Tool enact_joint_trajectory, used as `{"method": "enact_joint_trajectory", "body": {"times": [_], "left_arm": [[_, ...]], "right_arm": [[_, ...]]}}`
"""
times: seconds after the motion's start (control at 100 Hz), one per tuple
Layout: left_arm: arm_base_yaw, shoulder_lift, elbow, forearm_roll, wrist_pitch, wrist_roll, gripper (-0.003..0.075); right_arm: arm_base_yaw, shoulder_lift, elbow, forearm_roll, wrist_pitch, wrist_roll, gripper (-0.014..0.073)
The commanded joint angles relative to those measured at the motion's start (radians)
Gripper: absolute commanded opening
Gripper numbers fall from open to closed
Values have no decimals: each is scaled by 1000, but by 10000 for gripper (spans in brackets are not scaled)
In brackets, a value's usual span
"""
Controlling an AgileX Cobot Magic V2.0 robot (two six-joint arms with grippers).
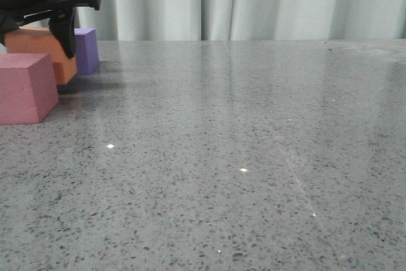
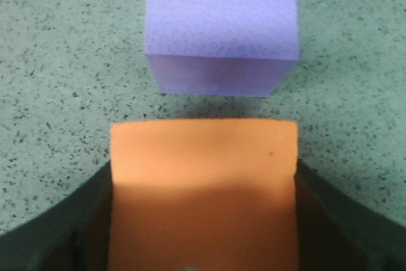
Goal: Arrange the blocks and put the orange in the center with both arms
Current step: 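Lower the orange cube between the purple and pink cubes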
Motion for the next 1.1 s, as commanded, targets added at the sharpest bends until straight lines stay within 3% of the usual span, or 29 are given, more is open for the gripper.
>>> {"method": "enact_joint_trajectory", "body": {"times": [0.0,0.75,0.85,1.02,1.09], "left_arm": [[5,-38,-28,-5,-43,18,188],[5,20,-28,-68,-53,78,204],[5,20,-28,-78,-58,93,304],[5,19,-28,-78,-58,102,648],[5,12,-28,-87,-56,114,715]], "right_arm": [[-4,-2,-23,-21,-42,-8,-67],[-4,-2,-23,-22,-40,-8,-67],[-4,-2,-23,-22,-40,-8,-67],[-4,-2,-23,-22,-40,-8,-67],[-4,-2,-23,-22,-40,-8,-67]]}}
